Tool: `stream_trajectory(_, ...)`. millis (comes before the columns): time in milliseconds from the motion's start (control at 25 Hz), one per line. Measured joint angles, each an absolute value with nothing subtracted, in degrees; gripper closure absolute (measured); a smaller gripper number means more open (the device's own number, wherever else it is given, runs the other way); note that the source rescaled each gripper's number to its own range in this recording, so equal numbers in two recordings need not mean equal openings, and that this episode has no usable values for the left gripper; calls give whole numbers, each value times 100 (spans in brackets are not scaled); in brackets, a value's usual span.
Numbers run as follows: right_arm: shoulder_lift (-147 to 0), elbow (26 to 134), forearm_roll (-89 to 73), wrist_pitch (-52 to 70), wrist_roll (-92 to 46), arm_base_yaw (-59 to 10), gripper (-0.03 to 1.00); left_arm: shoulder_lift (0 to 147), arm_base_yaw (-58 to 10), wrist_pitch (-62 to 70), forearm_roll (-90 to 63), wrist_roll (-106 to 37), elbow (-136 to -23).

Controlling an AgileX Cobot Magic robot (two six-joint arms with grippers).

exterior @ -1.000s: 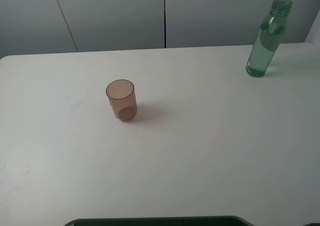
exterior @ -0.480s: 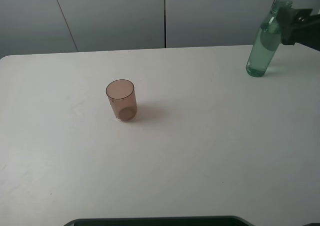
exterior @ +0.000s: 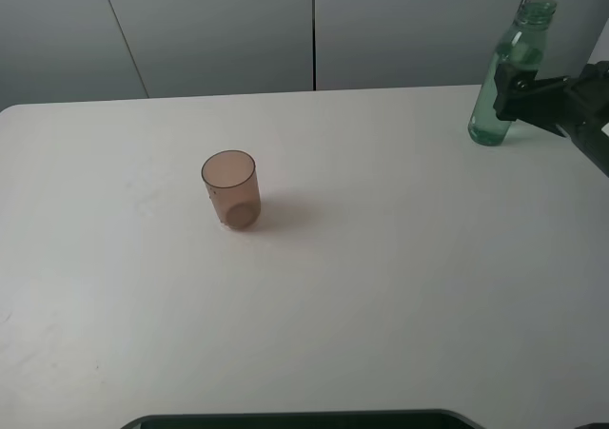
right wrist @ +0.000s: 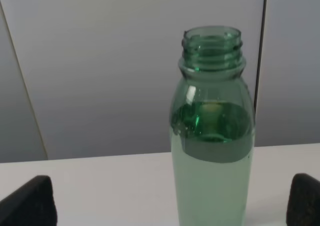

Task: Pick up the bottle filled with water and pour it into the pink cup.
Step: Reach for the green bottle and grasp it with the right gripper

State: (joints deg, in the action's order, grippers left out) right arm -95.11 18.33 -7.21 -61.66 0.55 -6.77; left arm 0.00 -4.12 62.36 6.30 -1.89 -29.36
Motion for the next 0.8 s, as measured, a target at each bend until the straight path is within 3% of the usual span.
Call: stream_trajectory(800, -11452, 3327, -1409, -6395, 59, -661, -3, 0, -412, 6236, 630, -189, -2936)
